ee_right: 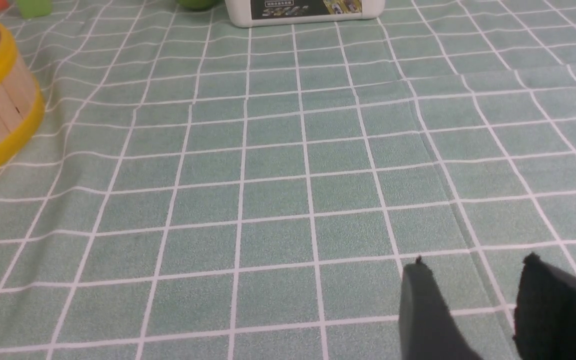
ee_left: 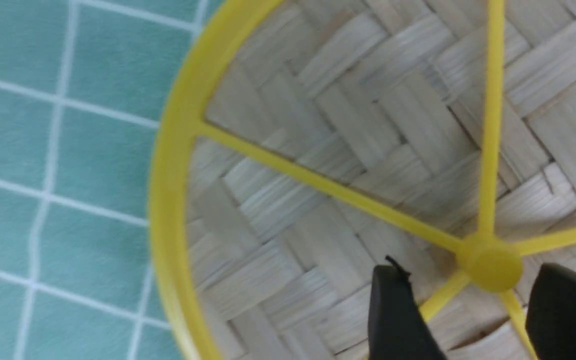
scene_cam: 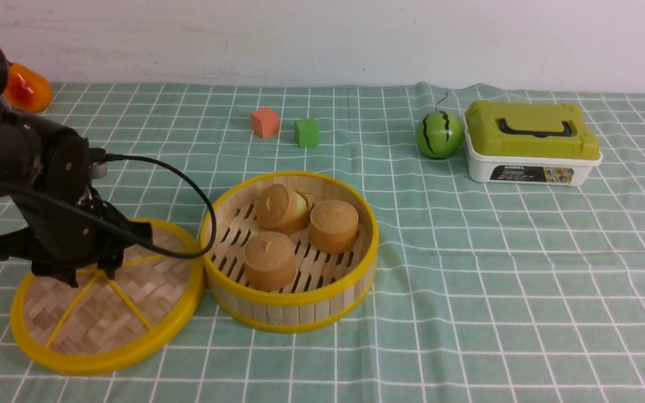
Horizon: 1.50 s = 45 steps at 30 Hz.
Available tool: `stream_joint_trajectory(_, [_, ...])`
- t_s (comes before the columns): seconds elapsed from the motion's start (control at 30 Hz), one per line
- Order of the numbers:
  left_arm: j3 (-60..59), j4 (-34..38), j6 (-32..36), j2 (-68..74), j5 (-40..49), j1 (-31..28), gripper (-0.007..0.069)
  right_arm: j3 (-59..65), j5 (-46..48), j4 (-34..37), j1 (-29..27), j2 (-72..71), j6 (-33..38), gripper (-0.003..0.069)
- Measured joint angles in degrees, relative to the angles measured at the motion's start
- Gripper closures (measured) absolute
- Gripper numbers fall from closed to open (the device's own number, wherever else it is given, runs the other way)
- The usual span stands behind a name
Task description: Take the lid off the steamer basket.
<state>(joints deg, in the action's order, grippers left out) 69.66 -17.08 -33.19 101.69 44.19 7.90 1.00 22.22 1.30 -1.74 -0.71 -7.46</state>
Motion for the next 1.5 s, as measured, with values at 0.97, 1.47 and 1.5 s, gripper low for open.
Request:
stream_joint_trajectory(0.97, [-10.7, 25.0, 31.5, -45.1, 2.3, 0.1, 0.0637, 0.0, 0.0, 0.0, 0.0, 0.0, 0.0, 0.0418])
stream_joint_trajectory(1.47, [-43.4, 59.9, 44.9, -83.0, -15.8, 0.1, 0.0637, 0.0, 0.0, 0.0, 0.0, 0.0, 0.0, 0.0418])
stream_joint_trajectory(1.5, [-44.2, 60.5, 45.2, -84.6, -17.0, 0.1, 0.0637, 0.0, 0.0, 0.0, 0.0, 0.0, 0.0, 0.0418])
